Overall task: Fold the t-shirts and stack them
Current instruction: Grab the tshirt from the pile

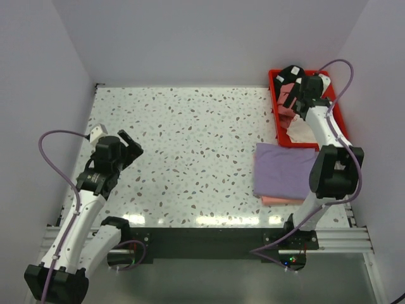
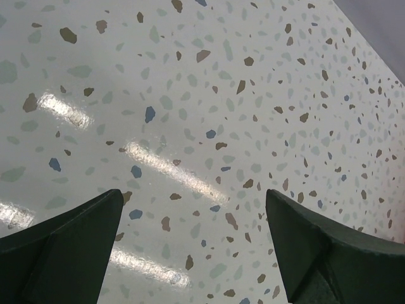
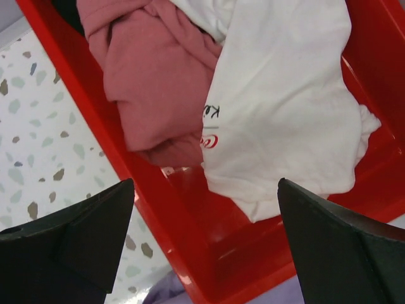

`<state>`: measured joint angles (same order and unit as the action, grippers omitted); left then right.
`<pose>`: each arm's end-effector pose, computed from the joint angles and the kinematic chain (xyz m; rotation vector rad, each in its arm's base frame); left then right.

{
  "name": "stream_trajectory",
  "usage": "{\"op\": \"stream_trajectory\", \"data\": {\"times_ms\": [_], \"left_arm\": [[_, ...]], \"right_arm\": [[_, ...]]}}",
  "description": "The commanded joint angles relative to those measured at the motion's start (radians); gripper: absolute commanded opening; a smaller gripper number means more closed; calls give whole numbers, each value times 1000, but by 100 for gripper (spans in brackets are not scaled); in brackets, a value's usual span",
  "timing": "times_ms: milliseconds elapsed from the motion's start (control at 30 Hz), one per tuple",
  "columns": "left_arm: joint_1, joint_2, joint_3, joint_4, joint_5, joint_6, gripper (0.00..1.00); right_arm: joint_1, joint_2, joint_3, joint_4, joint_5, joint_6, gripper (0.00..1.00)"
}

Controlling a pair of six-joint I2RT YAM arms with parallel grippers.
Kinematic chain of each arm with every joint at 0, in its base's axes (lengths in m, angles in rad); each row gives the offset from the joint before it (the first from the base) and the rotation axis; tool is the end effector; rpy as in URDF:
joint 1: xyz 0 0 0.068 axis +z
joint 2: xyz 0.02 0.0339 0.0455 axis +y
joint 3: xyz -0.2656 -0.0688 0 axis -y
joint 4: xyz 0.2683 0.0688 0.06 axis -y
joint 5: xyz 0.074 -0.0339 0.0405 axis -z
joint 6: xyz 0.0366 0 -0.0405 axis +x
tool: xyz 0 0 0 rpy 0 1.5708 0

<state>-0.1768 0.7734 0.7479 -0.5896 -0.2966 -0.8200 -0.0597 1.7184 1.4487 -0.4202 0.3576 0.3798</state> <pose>0.1877 -0.0227 0.2893 -0.8412 1.9961 -0.2512 0.4157 -0.0377 0.2936 0.6658 2.1168 -0.2284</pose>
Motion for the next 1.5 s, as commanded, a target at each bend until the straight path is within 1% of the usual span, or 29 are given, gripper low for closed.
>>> {"op": "stream_trajectory", "data": {"times_ms": [0,67,133,233,267,333,400,433,567,733,833,1033,1067,1133,1167,1233,1333,1400,1467], "left_arm": [[7,30,-7,68,13,-10,100],[7,49,-7,73,14,-7,100],[7,61,-7,80,17,-2,100],[7,81,-4,80,17,2,100],[5,87,-4,79,14,4,100],[7,92,-4,74,11,8,100],[7,98,-1,68,7,9,100],[7,96,-1,63,5,9,100],[7,95,1,65,1,9,100],[7,96,2,60,-3,9,100],[7,99,2,57,-1,9,100],[7,106,10,47,-6,9,100],[7,102,10,45,-7,9,100],[7,102,10,45,-7,9,100],[7,99,8,45,-7,9,100],[7,99,10,43,-7,9,100],[7,99,11,39,-10,7,100],[7,98,11,39,-12,5,100],[7,95,10,37,-12,5,100]], "right_arm": [[-23,92,116,20,-26,-47,99],[-23,170,195,15,-101,-44,99],[-25,219,275,8,-126,-30,98],[-25,294,332,33,-155,-7,93],[-25,326,352,70,-161,-7,88],[-25,355,381,74,-163,4,84],[-25,401,426,69,-166,4,78],[-25,418,446,70,-172,5,77],[-25,471,484,60,-171,2,71],[-25,510,493,34,-120,-22,69],[-23,527,504,24,-102,-42,65],[-23,544,498,20,-20,-82,46],[-23,549,495,18,-16,-87,38],[-23,552,495,14,-14,-96,28],[-23,553,495,8,-17,-99,20],[-23,546,495,8,-43,-108,13],[-23,524,501,9,-77,-120,0],[-22,506,501,0,-108,-128,0],[-20,454,474,14,-127,-125,0]]}}
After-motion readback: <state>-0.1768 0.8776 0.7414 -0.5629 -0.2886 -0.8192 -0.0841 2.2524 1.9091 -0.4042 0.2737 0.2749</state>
